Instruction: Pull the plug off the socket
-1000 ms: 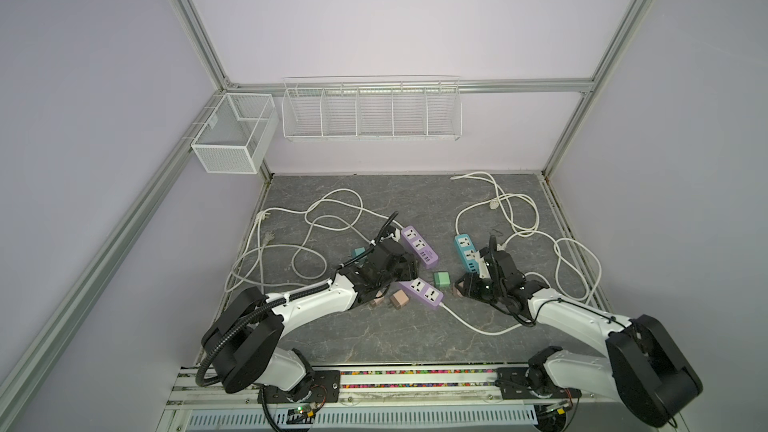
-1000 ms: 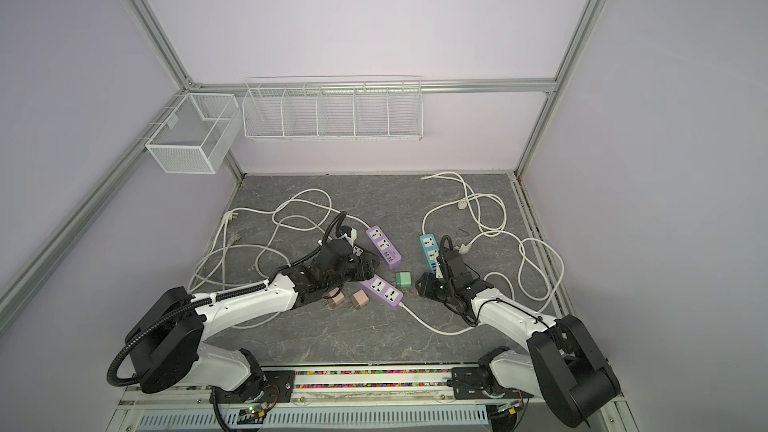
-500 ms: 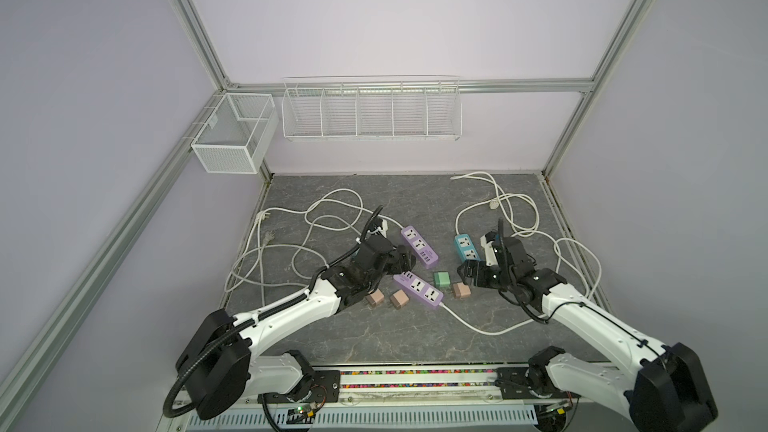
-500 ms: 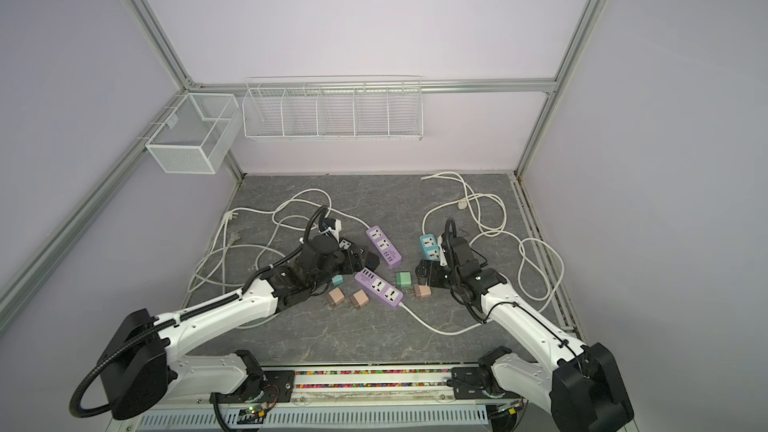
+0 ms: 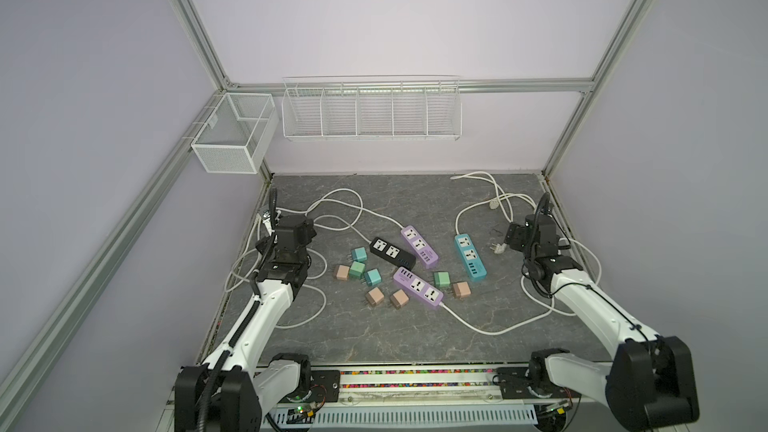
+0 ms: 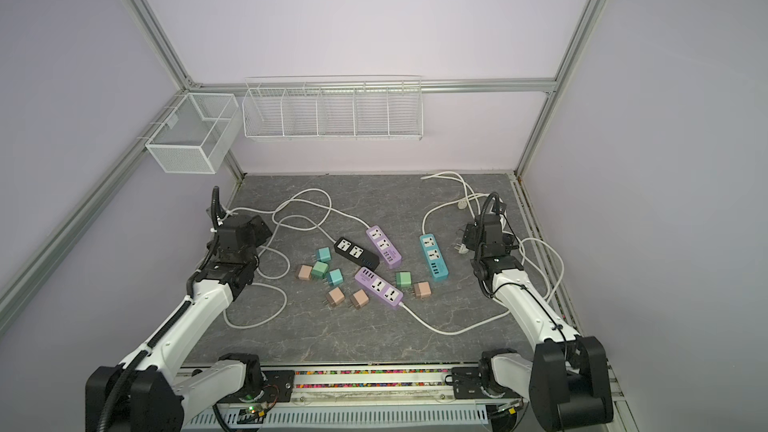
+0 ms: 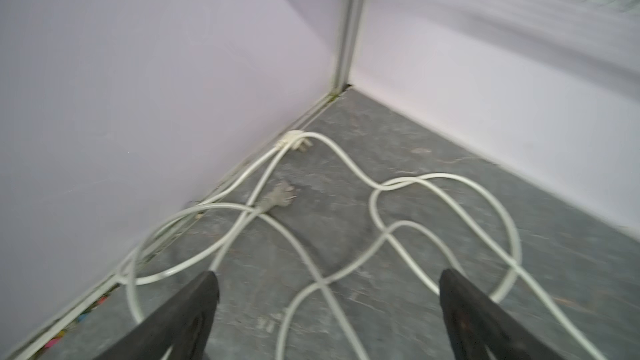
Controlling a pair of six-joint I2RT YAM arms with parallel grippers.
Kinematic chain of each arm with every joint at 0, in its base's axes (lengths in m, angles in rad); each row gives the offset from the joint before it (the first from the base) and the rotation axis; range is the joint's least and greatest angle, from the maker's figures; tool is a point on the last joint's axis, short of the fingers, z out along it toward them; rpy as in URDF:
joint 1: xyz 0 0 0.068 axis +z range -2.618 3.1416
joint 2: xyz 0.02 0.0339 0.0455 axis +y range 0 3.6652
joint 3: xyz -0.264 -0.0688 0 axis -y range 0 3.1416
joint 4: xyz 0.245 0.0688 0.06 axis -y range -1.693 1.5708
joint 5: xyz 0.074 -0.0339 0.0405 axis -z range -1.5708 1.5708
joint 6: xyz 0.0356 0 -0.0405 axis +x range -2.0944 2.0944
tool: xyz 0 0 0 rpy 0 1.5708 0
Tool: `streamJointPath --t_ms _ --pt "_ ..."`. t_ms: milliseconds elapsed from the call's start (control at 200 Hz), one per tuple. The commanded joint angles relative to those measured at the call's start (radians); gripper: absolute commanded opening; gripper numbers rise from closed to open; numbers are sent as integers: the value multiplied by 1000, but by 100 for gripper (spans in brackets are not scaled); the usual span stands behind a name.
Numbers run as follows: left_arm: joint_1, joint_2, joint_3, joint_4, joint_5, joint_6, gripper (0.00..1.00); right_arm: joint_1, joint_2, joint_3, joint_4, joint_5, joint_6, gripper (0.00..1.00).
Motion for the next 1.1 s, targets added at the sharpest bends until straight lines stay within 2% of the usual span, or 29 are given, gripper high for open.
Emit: streamJointPath --t_ms 0,30,100,165,225,335,430,510,530,560,600,675,790,920,1010,1095 --pt "43 75 -141 257 -65 140 100 -30 76 -133 315 97 -95 89" --pt "43 97 -188 359 -52 175 100 -40 110 -153 377 50 -128 89" --pt "43 146 -257 533 2 223 99 -45 199 -136 410 24 -155 89" --pt "44 154 -229 497 32 201 99 -47 244 -104 406 -33 -197 89" --pt "44 160 -259 601 83 230 99 -48 248 -142 515 -75 -258 89" --pt "46 206 -328 823 196 270 99 -101 280 -235 731 -284 -289 89" --pt "46 319 -351 972 275 300 99 -108 287 -305 853 -343 -302 89" --pt "44 451 -364 1169 338 358 99 -118 335 -300 908 -363 -307 89" --pt "42 438 -355 1131 337 358 99 -121 328 -292 876 -370 -303 89" --pt "44 397 -311 962 323 339 99 -124 313 -283 830 -377 -299 89" --pt "48 377 -231 782 267 283 99 -126 322 -289 862 -378 -300 89" --pt "45 437 -287 1003 263 319 99 -124 315 -290 853 -378 -302 89" --pt "44 387 -247 834 257 292 99 -125 319 -292 864 -380 -303 89" --pt "44 435 -287 995 263 320 99 -124 318 -290 858 -380 -304 89" --pt "43 407 -266 903 268 311 99 -124 315 -289 853 -382 -303 89" --pt "43 425 -280 961 268 315 99 -125 316 -289 853 -383 -303 89"
